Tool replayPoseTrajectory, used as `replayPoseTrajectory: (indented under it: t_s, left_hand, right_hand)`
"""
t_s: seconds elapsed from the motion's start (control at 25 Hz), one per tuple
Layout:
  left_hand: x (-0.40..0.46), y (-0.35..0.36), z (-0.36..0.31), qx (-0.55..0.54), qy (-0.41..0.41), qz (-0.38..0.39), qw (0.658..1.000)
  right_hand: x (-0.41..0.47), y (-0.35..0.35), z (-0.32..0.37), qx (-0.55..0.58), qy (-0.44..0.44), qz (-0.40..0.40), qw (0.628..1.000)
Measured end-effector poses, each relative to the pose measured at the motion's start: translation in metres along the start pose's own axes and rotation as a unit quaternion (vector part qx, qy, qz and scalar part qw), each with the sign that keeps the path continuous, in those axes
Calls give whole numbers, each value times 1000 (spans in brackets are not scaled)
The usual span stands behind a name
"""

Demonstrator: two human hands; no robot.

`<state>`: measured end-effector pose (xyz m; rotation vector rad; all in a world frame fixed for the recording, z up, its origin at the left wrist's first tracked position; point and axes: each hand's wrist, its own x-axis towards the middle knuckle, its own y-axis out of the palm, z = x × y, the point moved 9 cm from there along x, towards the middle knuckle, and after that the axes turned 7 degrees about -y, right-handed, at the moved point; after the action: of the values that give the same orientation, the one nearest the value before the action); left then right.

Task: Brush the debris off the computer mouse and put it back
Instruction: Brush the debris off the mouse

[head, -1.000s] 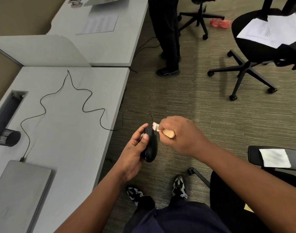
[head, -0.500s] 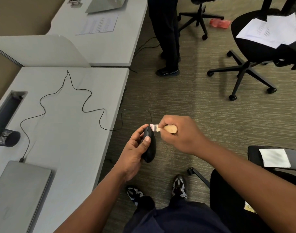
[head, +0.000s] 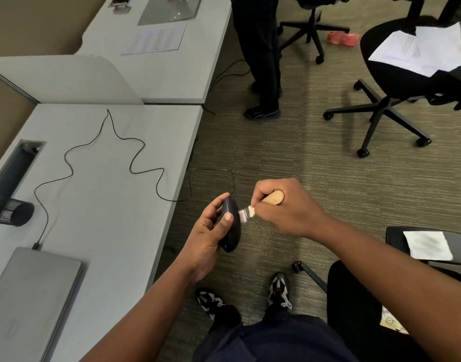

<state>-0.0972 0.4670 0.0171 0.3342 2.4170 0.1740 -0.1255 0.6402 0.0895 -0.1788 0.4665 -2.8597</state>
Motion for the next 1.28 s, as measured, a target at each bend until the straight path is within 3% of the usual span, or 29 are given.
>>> replayPoseTrajectory:
  t_s: [0.08, 0.24, 0.36, 0.52, 0.64, 0.76, 0.92, 1.12, 1.28]
  left_hand:
    - [0, 1, 1, -3, 3, 4, 1000]
    - [-2, -2, 3, 4, 5, -3, 1000]
    - [-2, -1, 4, 6, 7, 5, 1000]
    - [-3, 0, 2, 14, 15, 0, 1000]
    - [-3, 0, 2, 19, 15, 3, 1000]
    - [-2, -2, 5, 13, 14, -4, 1000]
    - [2, -6, 11, -12, 1, 1, 1000]
    - [5, -11, 12, -25, -7, -5, 1000]
    - [5, -9, 10, -18, -16, 8, 1000]
  right_hand:
    - [0, -6, -1, 3, 4, -34, 999]
    - [-2, 1, -4, 5, 26, 1, 1000]
    - [-3, -8, -5, 14, 27, -57, 998]
    - [-6, 1, -9, 25, 47, -15, 998]
    - [-7, -7, -11, 38, 43, -53, 997]
    - [-8, 2, -13, 45, 58, -1, 997]
    - [-6, -12, -19, 80, 52, -57, 994]
    - [-1, -14, -21, 80, 48, 3, 996]
    - [3, -27, -27, 59, 60, -17, 996]
